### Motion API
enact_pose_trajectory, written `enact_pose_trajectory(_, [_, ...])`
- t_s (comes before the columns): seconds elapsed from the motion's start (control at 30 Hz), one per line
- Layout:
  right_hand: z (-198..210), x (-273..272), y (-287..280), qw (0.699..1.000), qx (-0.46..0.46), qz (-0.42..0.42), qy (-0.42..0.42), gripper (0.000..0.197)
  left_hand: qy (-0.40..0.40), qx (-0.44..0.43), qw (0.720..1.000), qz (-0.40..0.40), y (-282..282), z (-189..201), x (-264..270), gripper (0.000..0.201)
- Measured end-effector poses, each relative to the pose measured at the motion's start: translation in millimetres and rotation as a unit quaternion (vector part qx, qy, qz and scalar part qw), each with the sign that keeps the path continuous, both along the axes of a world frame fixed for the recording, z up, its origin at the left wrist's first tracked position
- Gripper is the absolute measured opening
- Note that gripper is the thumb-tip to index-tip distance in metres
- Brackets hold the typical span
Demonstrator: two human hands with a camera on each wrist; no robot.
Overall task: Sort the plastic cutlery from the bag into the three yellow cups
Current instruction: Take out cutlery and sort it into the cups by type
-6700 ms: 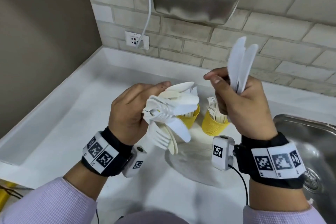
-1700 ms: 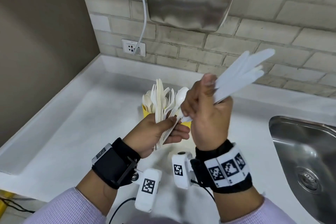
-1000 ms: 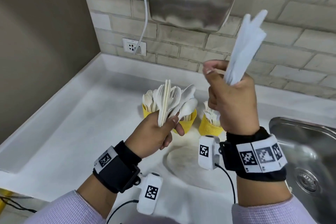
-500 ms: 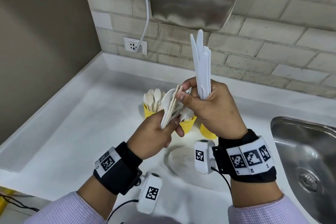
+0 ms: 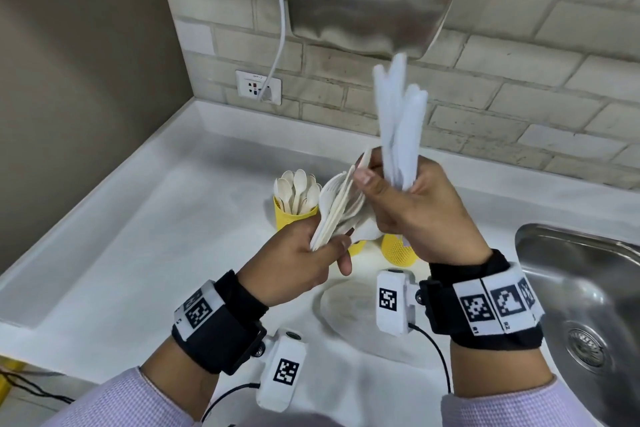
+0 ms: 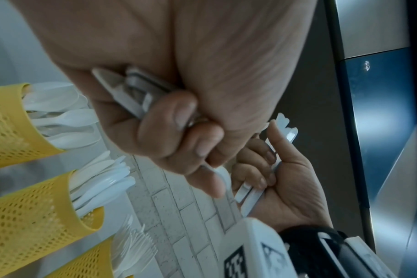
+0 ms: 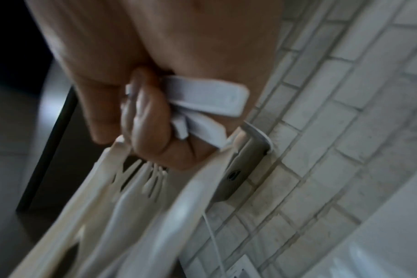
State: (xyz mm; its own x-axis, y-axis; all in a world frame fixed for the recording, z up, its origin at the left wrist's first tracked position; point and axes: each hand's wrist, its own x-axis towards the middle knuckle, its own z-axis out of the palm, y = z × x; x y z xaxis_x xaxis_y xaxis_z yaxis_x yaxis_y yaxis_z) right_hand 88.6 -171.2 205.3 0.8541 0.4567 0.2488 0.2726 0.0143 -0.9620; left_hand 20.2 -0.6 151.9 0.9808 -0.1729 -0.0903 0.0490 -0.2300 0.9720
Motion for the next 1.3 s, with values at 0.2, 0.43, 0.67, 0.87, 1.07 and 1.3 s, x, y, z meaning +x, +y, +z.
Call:
enact_pose_trajectory(0.2, [0,2,1,0.996,-0.060,-0.048,-0.044,0.026,0.018,-0.006,1.000,-0.004,0,4,-1,0.024])
enact_pose_trajectory(0.43, [1,3,8,0.976,0.148,-0.147,0.056,0.027,0.025,-0.022,0.999,-0.001,2,8,-1,0.024])
enact_pose_trajectory(0.67, [1,15,-11,0.853,0.416,-0.131,0.287,0.024,0.025,-0.035,0.999,0.007,1,9,-4,0.028])
enact_pose_trajectory(0.87, [-4,17,-9,0.811,0.481,-0.193,0.270,0.017,0.036,-0.071,0.997,0.019,0,6,-2,0.030])
enact_pose_trajectory(1.07, [-2,1,10,0.946,0.221,-0.230,0.056,0.013,0.037,-0.081,0.996,0.030,0,2,2,0.029])
enact_pose_trajectory(1.3, [-5,-14,28,0.988,-0.054,-0.136,-0.047,0.010,0.043,-0.072,0.996,0.032,0,-5,6,0.021])
